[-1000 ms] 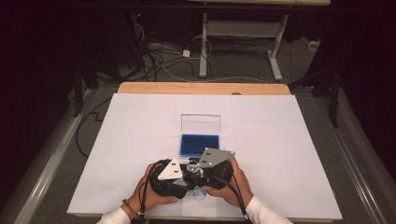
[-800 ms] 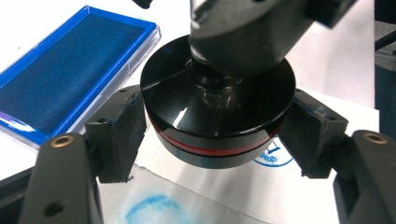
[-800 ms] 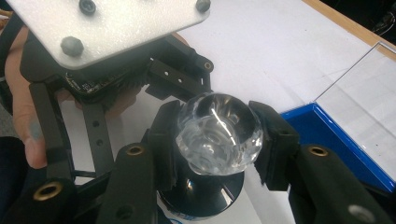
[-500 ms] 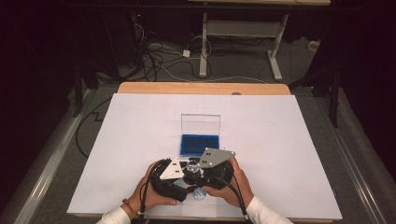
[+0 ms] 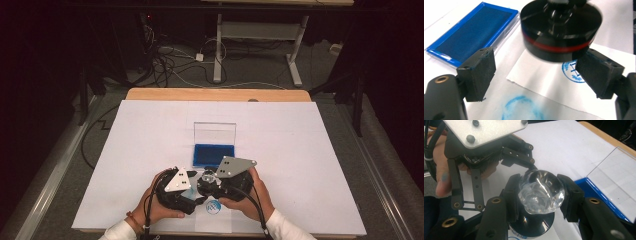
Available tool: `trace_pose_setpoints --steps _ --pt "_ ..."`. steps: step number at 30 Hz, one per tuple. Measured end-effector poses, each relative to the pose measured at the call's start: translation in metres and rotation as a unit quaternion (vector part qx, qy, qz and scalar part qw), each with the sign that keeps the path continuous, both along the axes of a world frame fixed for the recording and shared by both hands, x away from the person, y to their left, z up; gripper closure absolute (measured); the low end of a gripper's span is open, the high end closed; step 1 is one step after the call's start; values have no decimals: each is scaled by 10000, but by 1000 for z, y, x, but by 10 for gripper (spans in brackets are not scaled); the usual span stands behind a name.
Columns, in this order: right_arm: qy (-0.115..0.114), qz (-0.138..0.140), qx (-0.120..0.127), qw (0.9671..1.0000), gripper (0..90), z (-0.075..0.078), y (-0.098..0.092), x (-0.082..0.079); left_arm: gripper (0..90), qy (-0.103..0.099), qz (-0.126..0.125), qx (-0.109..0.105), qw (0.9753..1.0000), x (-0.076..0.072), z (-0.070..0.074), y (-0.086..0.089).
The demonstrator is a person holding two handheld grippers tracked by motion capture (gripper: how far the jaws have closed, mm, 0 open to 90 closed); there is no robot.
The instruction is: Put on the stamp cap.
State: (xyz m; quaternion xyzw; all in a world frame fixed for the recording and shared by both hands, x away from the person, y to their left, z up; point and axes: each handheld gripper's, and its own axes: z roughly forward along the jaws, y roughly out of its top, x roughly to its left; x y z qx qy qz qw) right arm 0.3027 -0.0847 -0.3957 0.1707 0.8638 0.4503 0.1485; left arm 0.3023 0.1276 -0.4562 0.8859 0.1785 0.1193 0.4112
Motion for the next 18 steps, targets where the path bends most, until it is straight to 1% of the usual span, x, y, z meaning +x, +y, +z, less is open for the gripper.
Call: trace_pose_setpoints --steps 2,10,14,16,17,18 --pt "-16 -5 16 10000 569 2 -1 0 162 -21 50 9 10000 0 0 1" --pt "-58 -69 43 10000 569 6 -7 1 167 -55 67 30 10000 0 2 5" --pt "-83 -80 33 9999 569 8 -11 1 166 -141 92 8 9999 -2 4 9" --pt "-100 -91 31 9999 569 9 -12 1 167 -152 136 -29 9998 -3 4 11" --pt "-105 -87 32 9999 569 9 -13 1 166 -199 131 14 9997 -2 6 12" --pt "-106 -92 32 9999 569 10 -13 1 166 -167 187 -56 9997 -3 5 13"
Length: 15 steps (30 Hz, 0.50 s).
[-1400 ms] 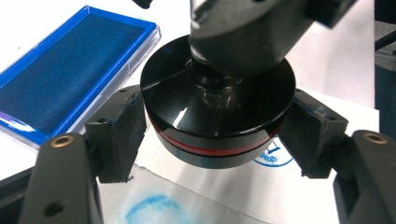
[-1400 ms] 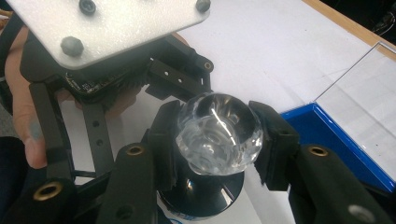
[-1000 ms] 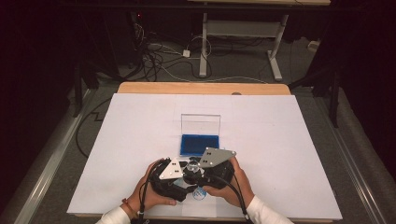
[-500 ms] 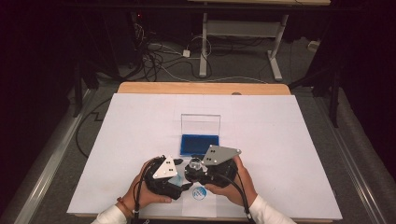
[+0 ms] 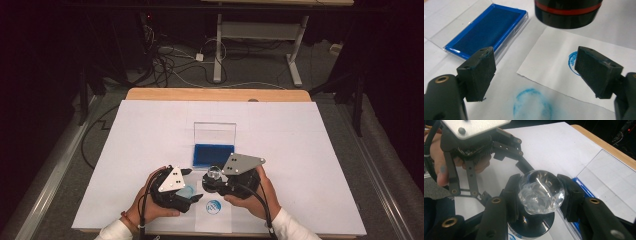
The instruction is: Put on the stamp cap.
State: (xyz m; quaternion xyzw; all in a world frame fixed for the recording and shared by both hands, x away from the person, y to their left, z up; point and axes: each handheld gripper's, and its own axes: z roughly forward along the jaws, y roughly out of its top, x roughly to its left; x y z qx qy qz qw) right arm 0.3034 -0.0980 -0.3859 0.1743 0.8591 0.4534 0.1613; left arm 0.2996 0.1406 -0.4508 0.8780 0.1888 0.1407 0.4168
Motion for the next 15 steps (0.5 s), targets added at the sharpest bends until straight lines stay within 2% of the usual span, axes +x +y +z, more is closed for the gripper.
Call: trace_pose_setpoints --steps 9,10,15 --pt "-6 -69 17 10000 569 4 -8 2 173 -75 228 -269 9993 2 6 19" --pt "-15 -89 2 10000 569 4 -9 2 171 -179 177 -165 9995 4 8 24" --pt "-38 -121 -2 9999 569 6 -13 3 164 -270 289 -181 9991 4 10 35"
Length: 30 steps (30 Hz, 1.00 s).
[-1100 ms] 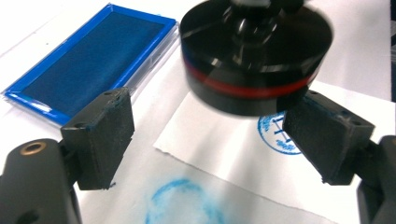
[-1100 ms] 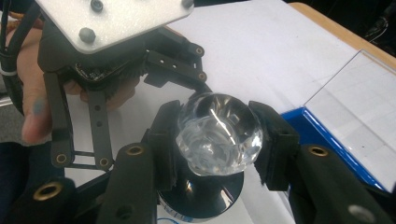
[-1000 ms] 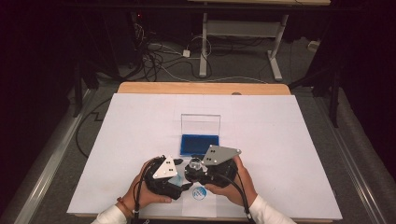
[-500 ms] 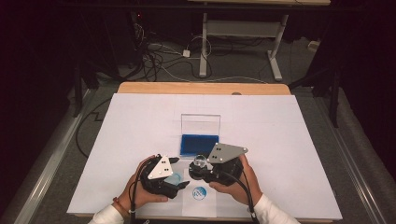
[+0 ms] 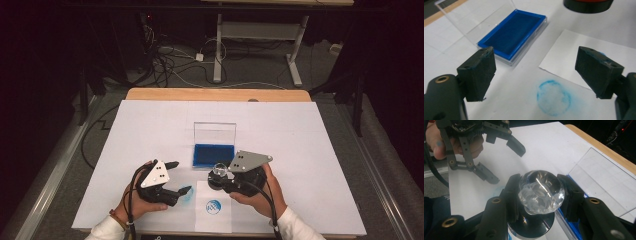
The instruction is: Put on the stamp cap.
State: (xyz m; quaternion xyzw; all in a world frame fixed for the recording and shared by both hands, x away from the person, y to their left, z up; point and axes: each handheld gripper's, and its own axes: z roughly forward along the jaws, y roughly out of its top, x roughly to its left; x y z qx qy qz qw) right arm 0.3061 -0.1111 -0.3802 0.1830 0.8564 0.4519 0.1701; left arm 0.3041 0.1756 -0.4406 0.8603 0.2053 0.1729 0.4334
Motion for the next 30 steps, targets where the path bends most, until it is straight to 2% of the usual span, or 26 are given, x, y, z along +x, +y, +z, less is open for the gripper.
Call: trace_pose_setpoints --steps 10,20,30 --pt "-22 -23 -52 10000 568 1 -6 -1 163 -83 159 210 9996 -4 -4 10" --pt "-12 -91 -56 9999 569 2 -16 -3 163 -49 369 355 9987 -12 -13 28" --pt "11 -97 -57 9999 568 3 -18 -3 163 58 581 312 9978 -22 -20 52"
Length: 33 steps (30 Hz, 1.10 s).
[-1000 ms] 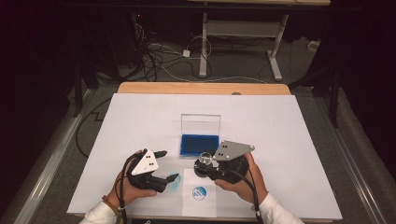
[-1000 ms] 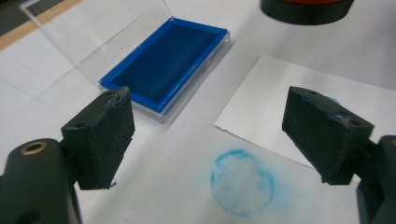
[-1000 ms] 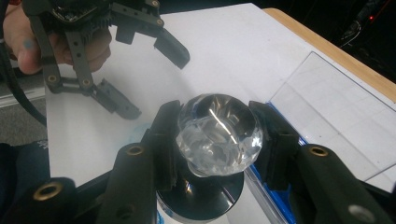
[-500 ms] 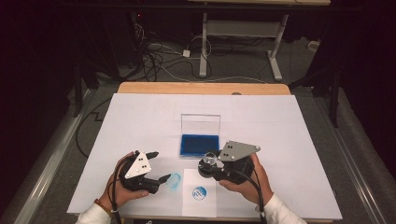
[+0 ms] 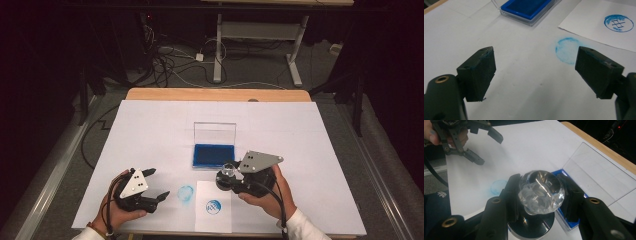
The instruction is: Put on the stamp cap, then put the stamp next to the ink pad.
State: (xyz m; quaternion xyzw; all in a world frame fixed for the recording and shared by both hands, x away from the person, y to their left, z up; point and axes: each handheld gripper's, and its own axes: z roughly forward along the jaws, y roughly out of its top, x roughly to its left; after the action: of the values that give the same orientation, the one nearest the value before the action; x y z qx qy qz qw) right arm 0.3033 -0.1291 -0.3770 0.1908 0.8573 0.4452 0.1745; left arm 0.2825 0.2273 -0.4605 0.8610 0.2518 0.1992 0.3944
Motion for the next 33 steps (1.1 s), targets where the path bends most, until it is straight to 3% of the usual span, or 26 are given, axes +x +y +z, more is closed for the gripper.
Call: trace_pose_setpoints --steps 11,33 --pt "6 -59 -38 10000 568 0 -3 2 165 56 68 94 9999 -4 -4 10" --pt "-4 -447 -86 9990 568 8 -20 24 163 91 13 158 9998 -5 -5 7"
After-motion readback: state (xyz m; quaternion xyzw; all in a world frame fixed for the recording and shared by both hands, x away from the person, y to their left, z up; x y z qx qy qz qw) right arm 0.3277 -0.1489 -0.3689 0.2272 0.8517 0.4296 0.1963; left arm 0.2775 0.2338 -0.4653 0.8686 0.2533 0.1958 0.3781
